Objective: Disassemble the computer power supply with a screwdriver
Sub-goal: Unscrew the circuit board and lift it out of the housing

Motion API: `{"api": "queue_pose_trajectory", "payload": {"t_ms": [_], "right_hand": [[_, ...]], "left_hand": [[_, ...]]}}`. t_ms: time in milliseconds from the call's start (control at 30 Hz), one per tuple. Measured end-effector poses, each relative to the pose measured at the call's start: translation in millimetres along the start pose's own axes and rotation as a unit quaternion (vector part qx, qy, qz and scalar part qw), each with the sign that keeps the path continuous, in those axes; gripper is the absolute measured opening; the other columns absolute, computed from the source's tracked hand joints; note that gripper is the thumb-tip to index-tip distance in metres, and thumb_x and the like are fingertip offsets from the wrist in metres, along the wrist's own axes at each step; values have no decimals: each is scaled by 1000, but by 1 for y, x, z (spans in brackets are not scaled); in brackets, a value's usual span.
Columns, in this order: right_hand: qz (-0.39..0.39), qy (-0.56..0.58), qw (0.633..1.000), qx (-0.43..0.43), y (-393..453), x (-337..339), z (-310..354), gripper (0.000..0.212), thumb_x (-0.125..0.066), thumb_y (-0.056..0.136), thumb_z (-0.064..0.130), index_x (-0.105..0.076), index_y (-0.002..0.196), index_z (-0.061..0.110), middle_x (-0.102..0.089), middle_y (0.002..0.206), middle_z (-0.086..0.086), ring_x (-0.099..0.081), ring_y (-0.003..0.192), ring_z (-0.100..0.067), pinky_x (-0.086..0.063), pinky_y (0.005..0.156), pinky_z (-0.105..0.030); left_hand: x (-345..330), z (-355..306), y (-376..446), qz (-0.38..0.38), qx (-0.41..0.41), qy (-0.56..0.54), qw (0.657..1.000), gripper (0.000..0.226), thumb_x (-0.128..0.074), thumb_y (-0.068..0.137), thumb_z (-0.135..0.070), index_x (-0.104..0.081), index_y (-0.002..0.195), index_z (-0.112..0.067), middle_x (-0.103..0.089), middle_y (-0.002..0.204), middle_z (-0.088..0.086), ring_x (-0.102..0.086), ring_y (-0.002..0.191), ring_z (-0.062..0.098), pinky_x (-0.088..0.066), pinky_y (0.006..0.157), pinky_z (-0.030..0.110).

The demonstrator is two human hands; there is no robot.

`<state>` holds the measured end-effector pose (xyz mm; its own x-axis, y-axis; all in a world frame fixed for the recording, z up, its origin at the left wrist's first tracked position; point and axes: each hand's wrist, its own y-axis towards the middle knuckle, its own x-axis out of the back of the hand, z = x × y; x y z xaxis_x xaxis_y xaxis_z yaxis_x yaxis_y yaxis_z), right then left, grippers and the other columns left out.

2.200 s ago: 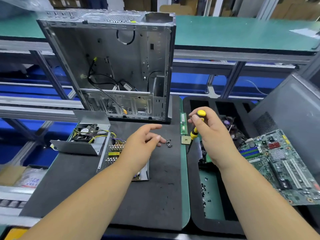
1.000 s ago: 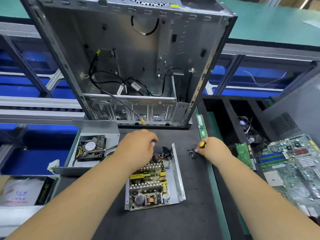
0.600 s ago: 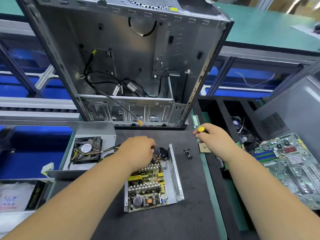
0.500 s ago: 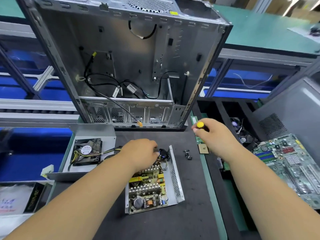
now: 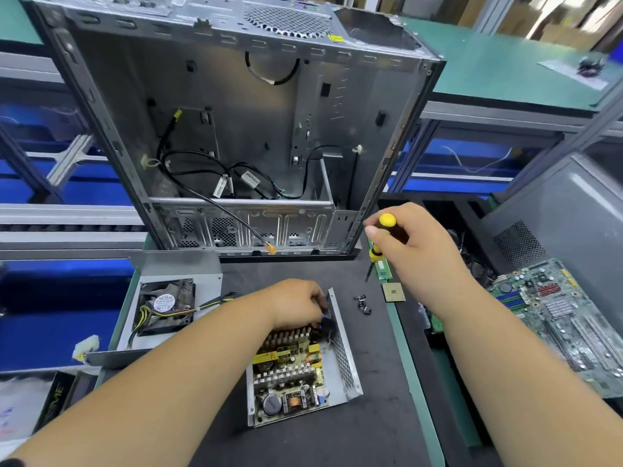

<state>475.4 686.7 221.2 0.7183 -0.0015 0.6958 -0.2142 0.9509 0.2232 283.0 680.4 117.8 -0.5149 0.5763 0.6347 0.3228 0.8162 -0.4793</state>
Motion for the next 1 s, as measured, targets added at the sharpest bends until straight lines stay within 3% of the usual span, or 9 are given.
{"api": "queue_pose_trajectory", "payload": {"t_ms": [133,267,400,500,700,833,1000], "right_hand": [[-15,54,998,3,-1,-19,8,5,-59,93,37,-63,94,39,-61,97,18,-56,96,2,-42,78,-19],[9,71,997,-9,-4,-47,6,5,-60,94,33,-63,91,34,-61,93,16,-56,92,0,-41,74,-20],[53,43,997,-39,-7,-71,-5,7,-61,95,32,-62,89,28,-61,94,10,-57,91,-9,-47,79,-32],[62,35,996,-51,-8,-79,-12,10,-62,94,32,-63,91,23,-60,97,6,-56,90,-12,-48,81,-35],[76,2,996,-47,-6,-85,-21,17,-59,95,35,-61,91,19,-58,97,5,-52,90,-11,-42,74,-26],[80,3,996,-50,-6,-84,-22,17,-58,96,37,-60,93,20,-56,98,7,-51,89,-7,-39,72,-16],[87,6,995,-47,-8,-82,-21,19,-56,97,37,-59,92,20,-55,97,9,-52,90,-2,-38,69,-13]], "left_hand": [[0,2,-4,28,-16,30,999,23,-53,95,-27,-66,112,-23,-64,113,0,-56,103,21,-46,92,33],[-1,7,-14,-10,-42,117,992,29,-49,99,-39,-65,122,-42,-53,124,-4,-38,120,21,-31,105,38],[3,8,-27,-13,-85,140,986,35,-53,97,-34,-61,130,-33,-60,123,-3,-55,114,20,-47,95,34],[9,10,-34,-24,-108,182,977,38,-56,93,-31,-60,131,-31,-63,124,-6,-57,114,18,-49,92,33],[10,21,-38,-51,-93,166,980,36,-62,90,-35,-61,125,-26,-59,116,-4,-59,106,15,-49,90,32],[8,27,-41,-74,-98,185,975,35,-59,91,-44,-62,126,-39,-61,116,-13,-56,110,11,-48,90,32],[9,30,-43,-73,-92,155,981,37,-63,89,-45,-63,126,-45,-63,119,-19,-55,114,4,-47,95,30]]}}
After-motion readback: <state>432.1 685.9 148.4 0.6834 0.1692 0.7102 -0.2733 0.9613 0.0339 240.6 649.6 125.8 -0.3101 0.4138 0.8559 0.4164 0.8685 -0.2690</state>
